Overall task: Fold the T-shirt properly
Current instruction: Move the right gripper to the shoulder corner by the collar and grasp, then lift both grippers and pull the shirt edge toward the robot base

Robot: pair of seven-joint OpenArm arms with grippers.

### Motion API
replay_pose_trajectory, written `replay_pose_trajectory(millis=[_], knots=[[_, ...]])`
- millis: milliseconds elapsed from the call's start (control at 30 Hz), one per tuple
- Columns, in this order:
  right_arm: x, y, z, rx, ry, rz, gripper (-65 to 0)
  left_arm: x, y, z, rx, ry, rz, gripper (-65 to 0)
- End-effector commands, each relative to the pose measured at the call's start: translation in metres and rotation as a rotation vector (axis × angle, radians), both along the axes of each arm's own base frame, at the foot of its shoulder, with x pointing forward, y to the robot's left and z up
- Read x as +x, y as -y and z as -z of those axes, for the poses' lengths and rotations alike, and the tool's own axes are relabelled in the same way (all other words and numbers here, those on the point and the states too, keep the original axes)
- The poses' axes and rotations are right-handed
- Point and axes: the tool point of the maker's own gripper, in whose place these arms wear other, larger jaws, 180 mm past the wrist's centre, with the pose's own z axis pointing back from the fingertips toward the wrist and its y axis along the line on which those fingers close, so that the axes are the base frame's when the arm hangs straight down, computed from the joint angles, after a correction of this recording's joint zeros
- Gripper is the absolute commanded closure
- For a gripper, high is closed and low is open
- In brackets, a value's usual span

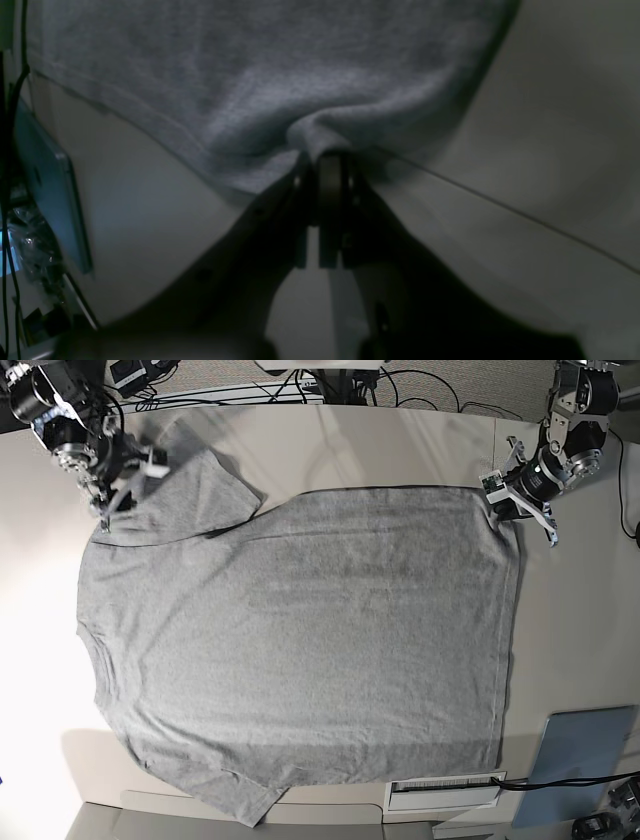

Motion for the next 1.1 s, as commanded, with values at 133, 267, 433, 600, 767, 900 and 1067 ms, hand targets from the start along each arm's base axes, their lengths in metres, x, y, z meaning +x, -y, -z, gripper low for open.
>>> replay_pose_trajectory(millis=[133,267,433,600,767,900,1067], knots=[[0.01,-0.013,0.002,0.024,0.007,-0.011,-32.6,-0.032,-0.003,0.021,0.04,-0.145,0.019,0.0],[0.011,-0.018,0.002,0.044,0.008,-0.02,-32.1,-0.032,-0.003,0.021,0.04,-0.145,0.019,0.0],[0.007,-0.036,0.003,0.146,-0.011,-0.047,-23.8,-0.032,-0.003,0.021,0.04,-0.145,0.019,0.0],[0.007,-0.042,0.012,0.169,-0.015,-0.012,-23.8,-0.032,-0.003,0.021,0.04,-0.145,0.02,0.0],[0.013,-0.03,0.023,0.132,-0.014,0.056,-23.4,-0.032,-0.003,0.021,0.04,-0.146,0.02,0.0],[0.015,-0.02,0.022,0.084,-0.006,0.079,-13.0,-0.032,-0.005,0.02,0.045,-0.145,0.021,0.0],[0.014,-0.003,0.02,0.0,-0.002,0.141,-0.1,-0.032,-0.007,0.019,0.044,-0.146,0.02,0.0]])
